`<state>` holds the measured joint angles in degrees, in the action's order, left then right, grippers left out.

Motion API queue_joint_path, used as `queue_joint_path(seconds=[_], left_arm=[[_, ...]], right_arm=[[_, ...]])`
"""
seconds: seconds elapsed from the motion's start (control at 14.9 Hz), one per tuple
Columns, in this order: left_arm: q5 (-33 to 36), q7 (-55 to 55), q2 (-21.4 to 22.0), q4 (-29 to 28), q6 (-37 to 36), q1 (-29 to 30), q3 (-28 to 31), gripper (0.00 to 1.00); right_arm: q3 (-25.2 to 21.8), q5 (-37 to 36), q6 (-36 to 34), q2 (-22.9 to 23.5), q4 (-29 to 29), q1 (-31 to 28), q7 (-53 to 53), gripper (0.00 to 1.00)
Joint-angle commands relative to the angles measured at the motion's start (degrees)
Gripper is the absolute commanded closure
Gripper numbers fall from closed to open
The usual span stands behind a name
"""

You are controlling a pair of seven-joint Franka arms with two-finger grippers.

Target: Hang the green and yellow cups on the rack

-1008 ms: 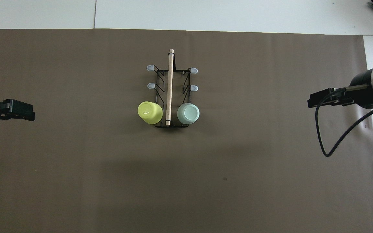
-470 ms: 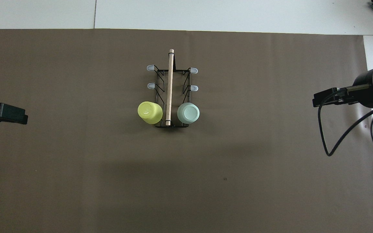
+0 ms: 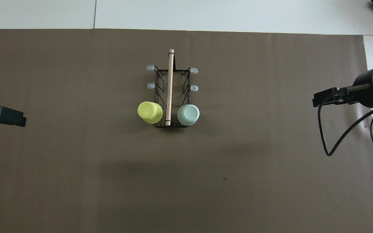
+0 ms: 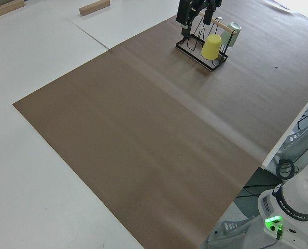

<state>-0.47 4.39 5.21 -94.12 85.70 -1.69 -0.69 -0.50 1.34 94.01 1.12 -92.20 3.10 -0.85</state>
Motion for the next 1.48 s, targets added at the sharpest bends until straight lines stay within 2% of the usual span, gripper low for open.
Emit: queue_joint_path(seconds=[0.0,0.13,0.27,0.4,0.67,1.01,1.41], left_arm=[[-0.67,0.44,1.04,-0.81,-0.97,1.26,-0.36,0.00],[-0.14,0.00,-0.89,1.38,-1.23,1.43,-1.06,0.00],[-0.05,0.00,-4.93,6.12,-3.77,3.09,-2.55,0.00],[-0.32,0.00,-4.50,6.05,-3.52,5.03,-4.49,0.00],[-0.32,-0.08,-2.75,3.07,-3.17,4.95,-4.58,0.00],[-0.67,-0.09,-2.83,3.24,0.61,4.77,-4.59,0.00],[-0.32,0.62,-2.40,3.33,-0.18,4.77,-4.58,0.00]], right_arm=[[0.58,-1.17,0.56,-0.15,0.18,-0.37,0.41,0.00],[0.58,-1.17,0.64,-0.15,0.18,-0.37,0.41,0.00],[0.58,-1.17,0.91,-0.15,0.18,-0.37,0.41,0.00],[0.58,-1.17,1.08,-0.15,0.18,-0.37,0.32,0.00],[0.50,-1.17,1.08,-0.15,0.09,-0.46,0.32,0.00],[0.50,-1.17,1.08,-0.15,0.09,-0.55,0.32,0.00],[0.50,-1.08,1.17,-0.15,0.09,-0.55,0.24,0.00]])
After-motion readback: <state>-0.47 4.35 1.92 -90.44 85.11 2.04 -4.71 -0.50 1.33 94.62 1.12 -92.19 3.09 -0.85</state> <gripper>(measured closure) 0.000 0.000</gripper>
